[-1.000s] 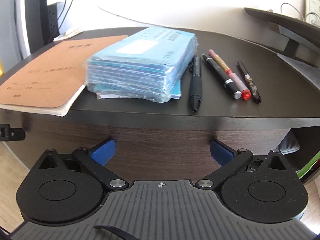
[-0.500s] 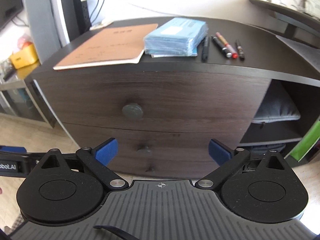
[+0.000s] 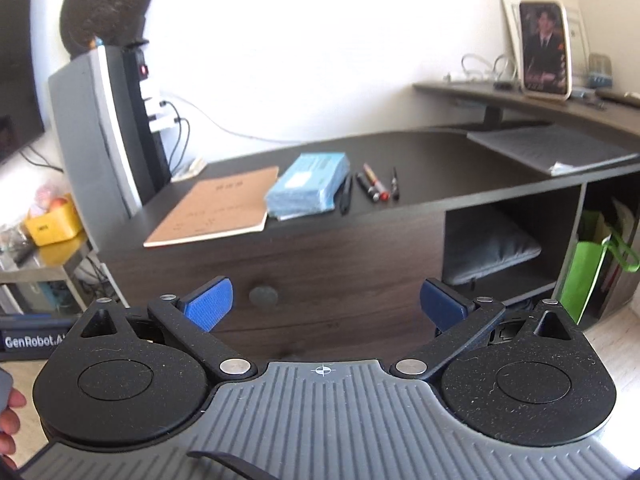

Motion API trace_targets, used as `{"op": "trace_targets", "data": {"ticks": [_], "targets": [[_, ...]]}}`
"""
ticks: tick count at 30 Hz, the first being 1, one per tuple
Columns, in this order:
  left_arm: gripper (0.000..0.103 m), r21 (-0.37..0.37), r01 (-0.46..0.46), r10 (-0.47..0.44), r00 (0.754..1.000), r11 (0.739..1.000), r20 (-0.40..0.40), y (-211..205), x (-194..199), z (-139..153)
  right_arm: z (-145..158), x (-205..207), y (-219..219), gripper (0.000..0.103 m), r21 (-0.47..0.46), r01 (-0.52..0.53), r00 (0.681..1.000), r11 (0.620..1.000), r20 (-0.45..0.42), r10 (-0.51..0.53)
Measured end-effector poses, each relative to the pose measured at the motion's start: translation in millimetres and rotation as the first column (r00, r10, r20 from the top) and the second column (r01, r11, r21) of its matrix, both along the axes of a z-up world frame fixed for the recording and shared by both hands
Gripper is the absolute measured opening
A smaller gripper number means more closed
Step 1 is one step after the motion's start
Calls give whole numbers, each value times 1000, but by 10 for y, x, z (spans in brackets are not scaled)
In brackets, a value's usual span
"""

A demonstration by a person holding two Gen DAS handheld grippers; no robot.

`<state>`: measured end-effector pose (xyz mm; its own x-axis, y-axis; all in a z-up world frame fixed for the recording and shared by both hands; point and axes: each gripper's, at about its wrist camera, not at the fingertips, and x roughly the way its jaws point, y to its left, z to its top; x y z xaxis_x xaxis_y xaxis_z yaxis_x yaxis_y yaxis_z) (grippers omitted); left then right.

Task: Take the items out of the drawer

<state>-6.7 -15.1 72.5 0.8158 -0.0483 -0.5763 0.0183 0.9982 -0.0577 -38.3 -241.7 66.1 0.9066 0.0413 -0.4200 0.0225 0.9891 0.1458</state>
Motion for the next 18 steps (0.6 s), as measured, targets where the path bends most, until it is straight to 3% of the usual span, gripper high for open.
{"op": "trace_targets", "data": {"ticks": [10, 18], "targets": [[102, 66, -26, 28, 999, 997, -17, -158, -206, -7, -22, -206, 56, 103, -33, -35, 999, 999, 14, 36], [102, 76, -8, 10, 1000, 997, -15, -203, -230, -17, -42, -198, 37, 103, -42, -39, 999, 998, 10, 40]]}}
